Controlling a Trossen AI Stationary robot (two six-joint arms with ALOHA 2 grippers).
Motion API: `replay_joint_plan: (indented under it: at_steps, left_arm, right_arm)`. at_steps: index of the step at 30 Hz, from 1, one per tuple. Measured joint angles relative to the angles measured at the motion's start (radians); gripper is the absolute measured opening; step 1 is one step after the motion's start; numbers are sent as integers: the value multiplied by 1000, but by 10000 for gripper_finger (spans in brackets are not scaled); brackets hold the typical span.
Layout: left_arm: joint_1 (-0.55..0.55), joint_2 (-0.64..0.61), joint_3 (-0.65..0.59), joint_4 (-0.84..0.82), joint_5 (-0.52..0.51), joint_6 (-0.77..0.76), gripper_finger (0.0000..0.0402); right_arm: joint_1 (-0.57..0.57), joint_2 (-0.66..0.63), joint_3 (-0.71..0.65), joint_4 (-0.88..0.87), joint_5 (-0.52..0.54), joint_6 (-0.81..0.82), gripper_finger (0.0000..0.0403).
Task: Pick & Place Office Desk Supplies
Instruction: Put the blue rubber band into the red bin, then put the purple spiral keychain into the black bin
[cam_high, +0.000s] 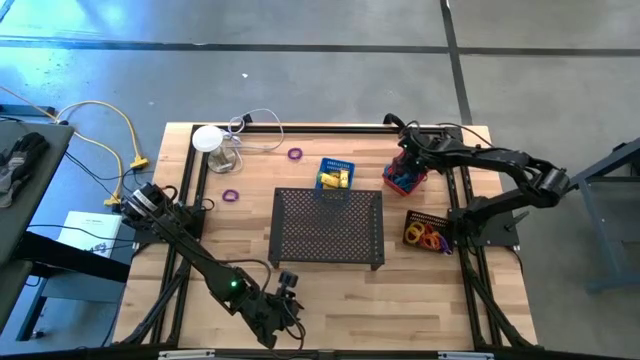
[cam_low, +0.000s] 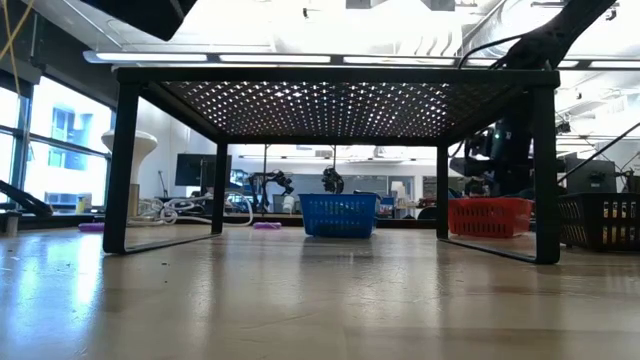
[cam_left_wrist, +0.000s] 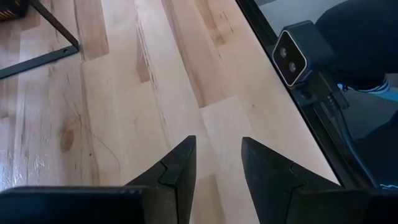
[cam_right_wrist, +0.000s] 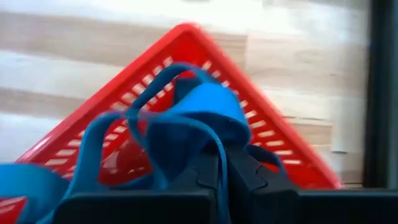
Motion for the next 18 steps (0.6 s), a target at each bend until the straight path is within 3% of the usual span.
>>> replay_joint_plan:
  at_steps: [6, 12, 18]
  left_arm:
    - [0, 0, 0, -7, -1, 0, 122]
    - [5, 0, 0, -8, -1, 0, 122]
    - [5, 0, 0, -7, -2, 1, 122]
  right_arm:
    - [0, 0, 0, 4, -51, -13, 51]
    - [0, -4, 13, 6, -17, -57, 121]
    - [18, -77, 41, 8, 12, -68, 153]
